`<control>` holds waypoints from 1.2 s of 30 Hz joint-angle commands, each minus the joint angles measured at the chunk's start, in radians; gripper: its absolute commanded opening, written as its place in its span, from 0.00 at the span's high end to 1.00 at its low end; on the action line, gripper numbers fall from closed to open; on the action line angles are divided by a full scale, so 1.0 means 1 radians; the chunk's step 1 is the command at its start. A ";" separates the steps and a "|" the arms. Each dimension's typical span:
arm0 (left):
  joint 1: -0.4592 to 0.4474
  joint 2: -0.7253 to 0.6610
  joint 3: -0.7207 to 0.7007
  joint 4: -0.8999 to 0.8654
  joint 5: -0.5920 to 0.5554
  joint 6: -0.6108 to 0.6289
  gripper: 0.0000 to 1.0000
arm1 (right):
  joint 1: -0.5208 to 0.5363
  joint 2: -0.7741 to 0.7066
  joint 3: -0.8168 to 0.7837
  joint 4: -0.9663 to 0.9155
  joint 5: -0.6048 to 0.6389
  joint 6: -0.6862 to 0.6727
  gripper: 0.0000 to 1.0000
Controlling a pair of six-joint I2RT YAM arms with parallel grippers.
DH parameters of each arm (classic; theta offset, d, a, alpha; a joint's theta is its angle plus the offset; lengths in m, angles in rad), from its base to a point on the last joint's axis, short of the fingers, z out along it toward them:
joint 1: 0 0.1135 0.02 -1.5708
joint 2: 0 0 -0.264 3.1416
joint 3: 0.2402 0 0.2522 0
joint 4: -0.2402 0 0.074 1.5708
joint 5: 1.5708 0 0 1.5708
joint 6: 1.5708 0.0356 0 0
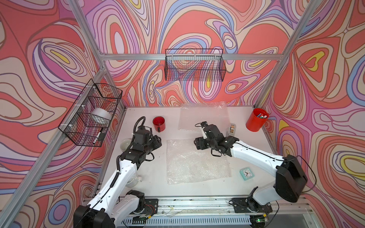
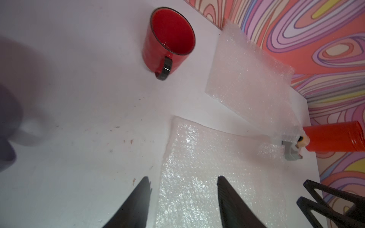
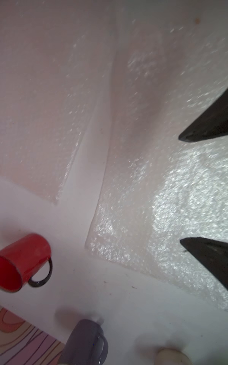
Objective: Wrap mugs in bubble wrap
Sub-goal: Pick up the mug from the center of the board.
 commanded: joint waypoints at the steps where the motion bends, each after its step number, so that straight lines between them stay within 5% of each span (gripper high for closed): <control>1: 0.110 -0.003 0.035 -0.066 0.156 0.020 0.43 | 0.036 0.210 0.160 0.151 -0.100 -0.101 0.23; 9: 0.185 0.034 0.128 -0.152 0.178 0.080 0.42 | 0.130 0.627 0.637 0.101 0.006 -0.031 0.22; 14: 0.207 0.037 0.144 -0.170 0.190 0.092 0.42 | 0.158 0.794 0.855 0.064 0.079 0.068 0.13; 23: 0.232 0.033 0.149 -0.165 0.234 0.092 0.42 | 0.159 1.035 1.183 -0.013 0.153 0.104 0.14; 29: 0.243 0.031 0.152 -0.164 0.249 0.096 0.42 | 0.157 1.164 1.366 -0.061 0.175 0.075 0.22; 36: 0.257 0.025 0.145 -0.167 0.263 0.104 0.42 | 0.137 1.192 1.399 -0.042 0.180 0.066 0.45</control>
